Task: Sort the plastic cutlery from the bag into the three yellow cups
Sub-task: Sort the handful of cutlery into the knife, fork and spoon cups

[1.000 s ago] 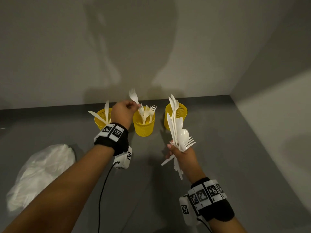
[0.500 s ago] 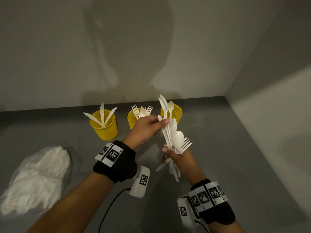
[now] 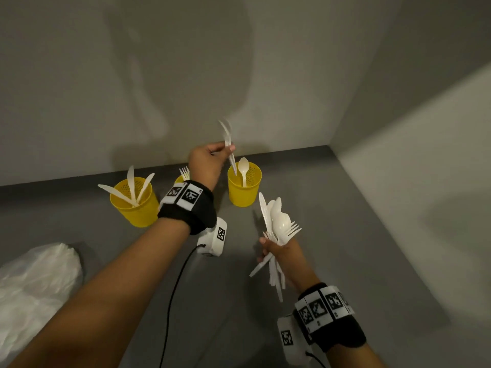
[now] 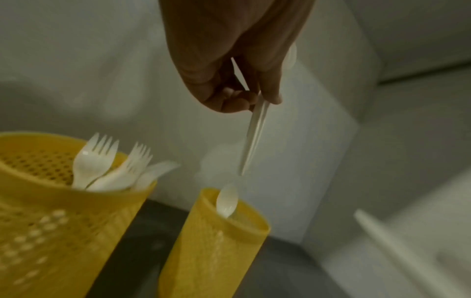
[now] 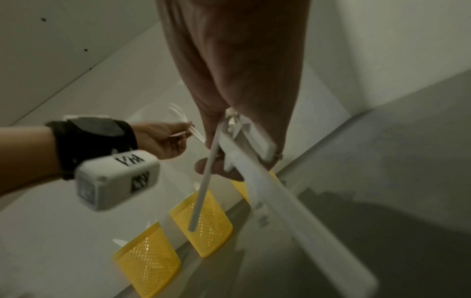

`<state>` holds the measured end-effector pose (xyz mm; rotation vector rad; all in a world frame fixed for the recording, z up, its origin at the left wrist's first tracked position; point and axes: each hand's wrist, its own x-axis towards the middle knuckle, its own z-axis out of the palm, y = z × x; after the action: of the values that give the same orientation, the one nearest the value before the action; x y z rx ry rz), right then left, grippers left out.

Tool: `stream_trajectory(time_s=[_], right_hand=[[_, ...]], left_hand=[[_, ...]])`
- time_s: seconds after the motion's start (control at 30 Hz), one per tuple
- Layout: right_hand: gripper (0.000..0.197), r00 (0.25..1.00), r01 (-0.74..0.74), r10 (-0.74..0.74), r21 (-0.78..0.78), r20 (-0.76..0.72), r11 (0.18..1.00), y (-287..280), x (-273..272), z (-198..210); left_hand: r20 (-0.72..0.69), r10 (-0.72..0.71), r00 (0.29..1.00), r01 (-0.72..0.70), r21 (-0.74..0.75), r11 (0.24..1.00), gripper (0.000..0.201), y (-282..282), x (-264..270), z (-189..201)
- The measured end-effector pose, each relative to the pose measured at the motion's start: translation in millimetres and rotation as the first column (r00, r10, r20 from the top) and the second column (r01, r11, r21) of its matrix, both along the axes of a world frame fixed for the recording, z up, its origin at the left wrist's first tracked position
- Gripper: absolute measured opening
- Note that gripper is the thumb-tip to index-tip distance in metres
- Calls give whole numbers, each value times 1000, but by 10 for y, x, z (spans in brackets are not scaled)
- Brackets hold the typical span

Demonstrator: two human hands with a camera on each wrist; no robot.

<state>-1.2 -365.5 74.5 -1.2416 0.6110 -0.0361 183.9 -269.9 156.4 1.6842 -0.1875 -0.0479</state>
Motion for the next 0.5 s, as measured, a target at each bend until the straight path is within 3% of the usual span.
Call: stream_trajectory(time_s=[0.2, 0.33, 0.4, 0.5], right_hand=[[14, 999, 36, -36, 21, 30, 999, -139, 43, -7], [7, 998, -5, -3, 125, 70, 992, -140, 15, 1], [4, 994, -27, 11, 155, 107, 988, -140, 4, 15], [1, 990, -29, -1, 214, 141, 976, -145, 46, 12]], left_hand=[[-52, -36, 998, 48, 254, 966, 32, -326, 68, -491], [-56, -99, 993, 113, 404, 908, 51, -260, 36, -616], [-16, -84, 996, 84, 395, 915, 51, -169, -57, -577], [-44, -134, 990, 141, 271, 952, 25, 4, -348, -425]])
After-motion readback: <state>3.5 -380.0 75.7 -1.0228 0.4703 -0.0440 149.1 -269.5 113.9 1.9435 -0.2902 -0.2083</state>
